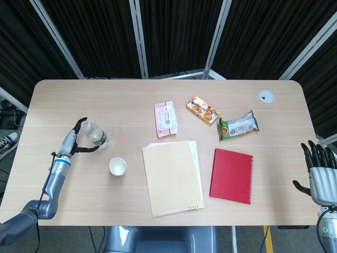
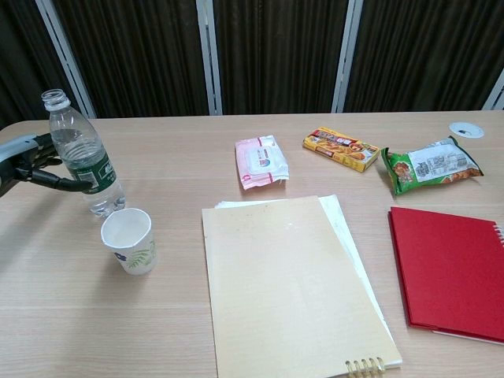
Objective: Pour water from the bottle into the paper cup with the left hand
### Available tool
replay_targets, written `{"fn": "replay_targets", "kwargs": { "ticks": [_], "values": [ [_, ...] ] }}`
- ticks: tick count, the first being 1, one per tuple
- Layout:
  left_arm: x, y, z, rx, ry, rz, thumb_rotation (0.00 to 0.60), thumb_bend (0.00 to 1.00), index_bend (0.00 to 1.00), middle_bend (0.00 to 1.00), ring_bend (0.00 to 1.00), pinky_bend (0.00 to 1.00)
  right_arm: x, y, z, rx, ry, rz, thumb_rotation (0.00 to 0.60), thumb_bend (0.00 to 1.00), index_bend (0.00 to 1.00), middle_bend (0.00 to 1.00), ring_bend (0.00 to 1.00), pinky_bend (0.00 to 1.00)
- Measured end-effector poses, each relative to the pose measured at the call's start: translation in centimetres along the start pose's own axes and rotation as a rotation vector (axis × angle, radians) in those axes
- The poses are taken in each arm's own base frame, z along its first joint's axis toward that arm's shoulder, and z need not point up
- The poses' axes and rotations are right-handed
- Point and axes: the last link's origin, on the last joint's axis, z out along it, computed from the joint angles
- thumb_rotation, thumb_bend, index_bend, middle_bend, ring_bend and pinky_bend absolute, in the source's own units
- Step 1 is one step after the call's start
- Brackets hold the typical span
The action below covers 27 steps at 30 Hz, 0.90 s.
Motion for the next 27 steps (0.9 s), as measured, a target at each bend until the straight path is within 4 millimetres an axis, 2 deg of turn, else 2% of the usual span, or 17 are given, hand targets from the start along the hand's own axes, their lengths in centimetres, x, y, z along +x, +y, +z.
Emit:
{"fn": "replay_targets", "kwargs": {
  "ticks": [9,11,14,15,18,22,24,27],
  "values": [
    [-1.9,1.6,1.4,-0.045,-0.050,-0.059,0.600,0.00,0.00,0.00,0.00,0.00,-0.5,0.4,0.3,-0.020,-0.012,-0.018,0.600,0.00,0.00,0.00,0.00,0.00],
    [-2.0,1.6,1.6,-0.045,-0.051,-0.068,0.600,0.06,0.01,0.00,0.00,0.00,-0.6,0.3,0.3,-0.020,-0.015,-0.021,0.600,0.00,0.00,0.00,0.00,0.00],
    [-2.1,1.5,1.8,-0.037,-0.055,-0.085,0.600,0.29,0.13,0.08,0.01,0.01,-0.7,0.4,0.4,-0.021,-0.020,-0.024,0.600,0.00,0.00,0.00,0.00,0.00],
    [-2.2,1.5,1.9,-0.034,-0.056,-0.095,0.600,0.38,0.20,0.13,0.03,0.04,-0.8,0.4,0.4,-0.022,-0.022,-0.025,0.600,0.00,0.00,0.00,0.00,0.00],
    [-2.2,1.4,2.0,-0.028,-0.053,-0.133,0.600,0.52,0.35,0.26,0.12,0.13,-0.9,0.4,0.5,-0.023,-0.024,-0.025,0.600,0.00,0.00,0.00,0.00,0.00],
    [-2.1,1.4,2.3,-0.023,-0.045,-0.173,0.600,0.61,0.51,0.42,0.24,0.23,-1.0,0.4,0.5,-0.024,-0.029,-0.028,0.600,0.00,0.00,0.00,0.00,0.00],
    [-2.1,1.4,2.4,-0.019,-0.044,-0.187,0.600,0.63,0.56,0.46,0.28,0.27,-1.2,0.3,0.6,-0.023,-0.033,-0.030,0.600,0.00,0.00,0.00,0.00,0.00],
    [-2.0,1.3,2.5,-0.012,-0.039,-0.219,0.600,0.63,0.58,0.47,0.30,0.30,-1.2,0.3,0.6,-0.023,-0.036,-0.031,0.600,0.00,0.00,0.00,0.00,0.00]
  ]
}}
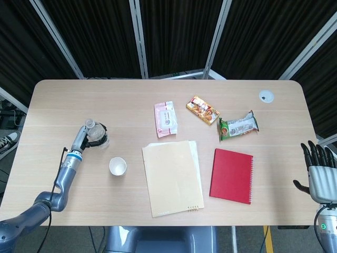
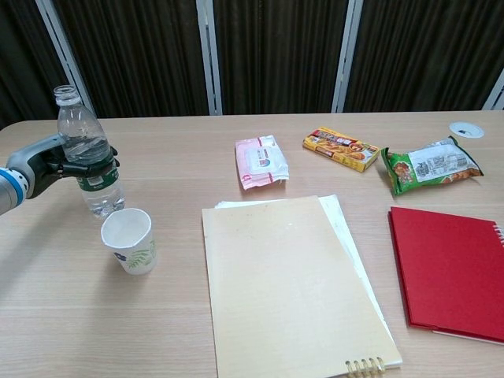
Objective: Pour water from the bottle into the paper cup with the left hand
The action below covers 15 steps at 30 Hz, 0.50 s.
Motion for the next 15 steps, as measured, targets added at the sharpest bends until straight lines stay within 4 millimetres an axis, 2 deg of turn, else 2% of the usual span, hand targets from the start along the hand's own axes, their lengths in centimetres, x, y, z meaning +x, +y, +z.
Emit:
{"fn": "replay_targets", "kwargs": {
  "ticks": [8,15],
  "values": [
    [0.3,0.3,0.1,-0.005,-0.004,-0.032,0.600,0.63,0.59,0.48,0.31,0.33,-0.1,0.0,0.0,0.000,-0.004,0.001,0.600,0.00,0.00,0.00,0.00,0.00],
    [2.3,3.1,0.0,-0.086,-0.052,0.056,0.600,0.63,0.59,0.49,0.31,0.33,0.0,-0.1,-0.1,0.002,-0.005,0.003,0.600,0.00,0.00,0.00,0.00,0.00]
  ]
}}
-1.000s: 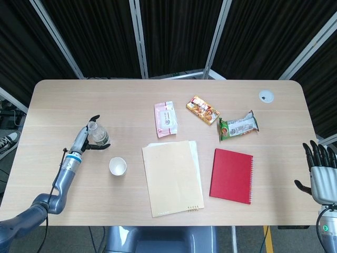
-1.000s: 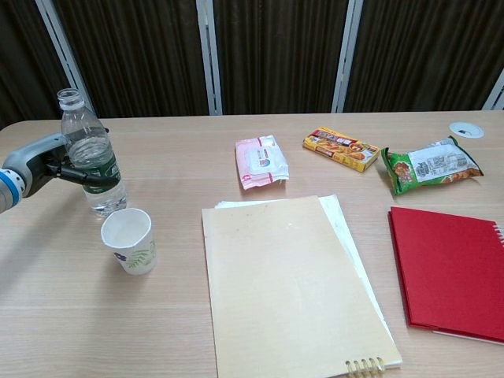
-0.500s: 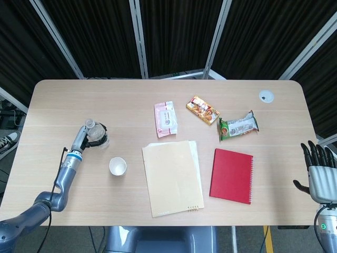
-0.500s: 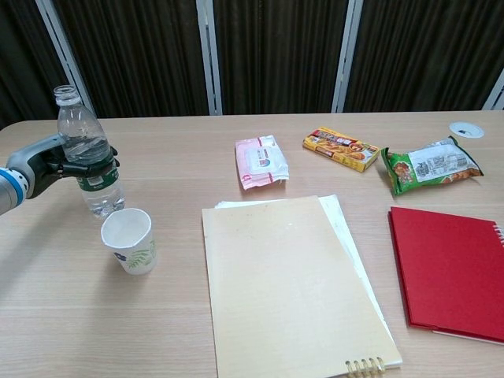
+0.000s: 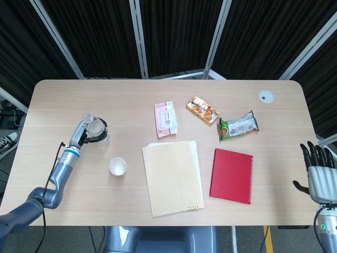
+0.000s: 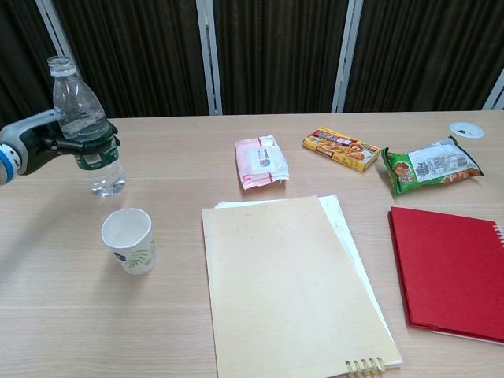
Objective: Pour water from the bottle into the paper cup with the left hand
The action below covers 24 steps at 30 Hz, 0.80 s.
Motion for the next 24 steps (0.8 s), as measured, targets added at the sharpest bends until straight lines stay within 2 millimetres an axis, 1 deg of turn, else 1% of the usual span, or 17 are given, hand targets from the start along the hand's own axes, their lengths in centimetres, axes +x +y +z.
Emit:
{"fn": "replay_targets", "kwargs": {
  "ticks": [3,4,6,9,12,16,24],
  "values": [
    [1.7,1.2,-0.2,-0.018,-0.027,0.108,0.600,0.63,0.59,0.49,0.31,0.33,0.0,-0.1,-0.1,0.002,-0.001,-0.002,0.600,0.00,0.00,0.00,0.00,0.00],
    [2.5,1.6,-0.5,-0.023,-0.040,0.170,0.600,0.63,0.59,0.49,0.31,0.33,0.0,-0.1,-0.1,0.002,-0.001,-0.003,0.600,0.00,0.00,0.00,0.00,0.00],
    [3.1,1.9,-0.7,-0.023,-0.053,0.235,0.600,0.63,0.59,0.49,0.31,0.33,0.0,-0.1,-0.1,0.003,-0.001,-0.003,0.600,0.00,0.00,0.00,0.00,0.00],
    [3.8,2.0,-1.1,-0.014,-0.084,0.355,0.600,0.63,0.60,0.49,0.32,0.34,0.0,-0.2,-0.2,0.005,-0.001,-0.006,0.600,0.00,0.00,0.00,0.00,0.00],
    [4.4,1.5,-1.7,0.011,-0.113,0.465,0.600,0.62,0.60,0.50,0.32,0.35,0.0,-0.3,-0.1,0.004,0.003,-0.011,0.600,0.00,0.00,0.00,0.00,0.00],
    [4.5,0.2,-2.6,0.038,-0.169,0.623,0.600,0.63,0.60,0.50,0.33,0.35,0.0,-0.5,0.0,0.002,0.005,-0.025,0.600,0.00,0.00,0.00,0.00,0.00],
    [3.7,-0.8,-3.1,0.006,-0.242,0.895,0.600,0.63,0.60,0.50,0.33,0.35,0.1,-0.2,0.2,-0.017,0.012,-0.028,0.600,0.00,0.00,0.00,0.00,0.00]
  ]
}}
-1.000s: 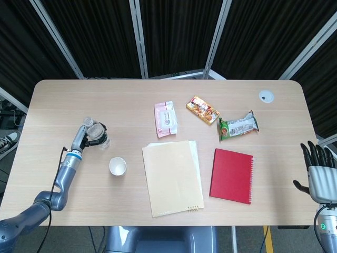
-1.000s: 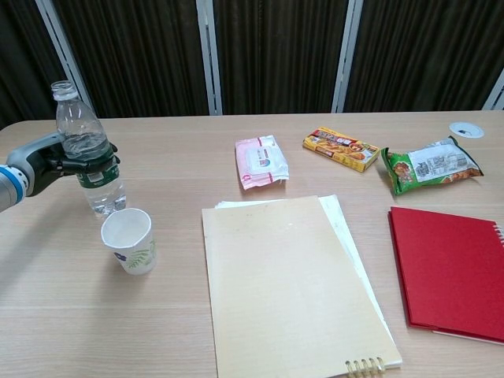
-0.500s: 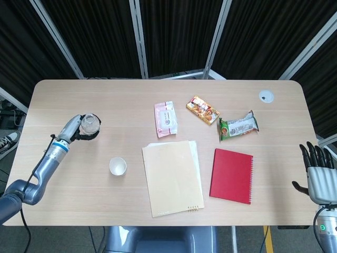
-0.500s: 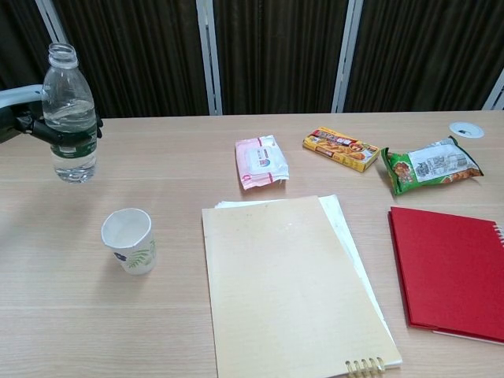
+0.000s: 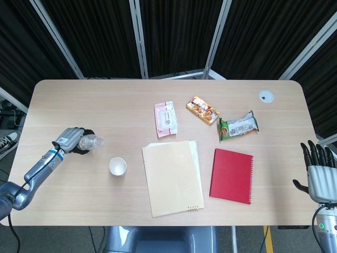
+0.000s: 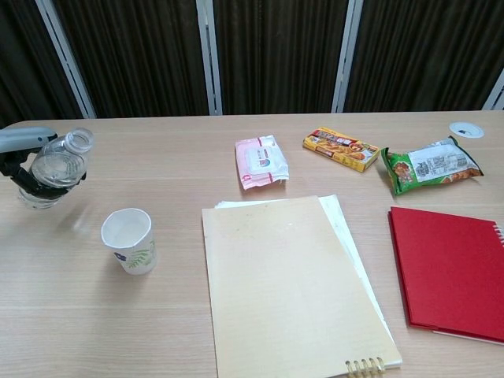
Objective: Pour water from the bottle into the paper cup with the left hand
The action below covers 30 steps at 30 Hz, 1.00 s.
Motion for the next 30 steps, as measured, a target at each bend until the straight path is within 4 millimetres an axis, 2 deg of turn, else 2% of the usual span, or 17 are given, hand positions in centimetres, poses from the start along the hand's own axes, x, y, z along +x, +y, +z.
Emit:
{"fn": "replay_targets", "kwargs": {
  "ticks": [13,21,30],
  "values": [
    [-0.5,1.2,0.4,-0.060,-0.023,0.365,0.600,0.63,0.60,0.50,0.33,0.35,0.2,0.7,-0.1,-0.026,0.005,0.000,0.600,0.00,0.00,0.00,0.00,0.00],
    [-1.4,2.4,0.7,-0.081,-0.038,0.445,0.600,0.62,0.60,0.50,0.33,0.35,0.2,0.7,-0.1,-0.027,0.005,0.000,0.600,0.00,0.00,0.00,0.00,0.00],
    [-0.6,2.2,0.8,-0.064,-0.016,0.512,0.600,0.63,0.60,0.50,0.33,0.35,0.2,0.8,-0.1,-0.030,0.004,-0.001,0.600,0.00,0.00,0.00,0.00,0.00]
  ]
}}
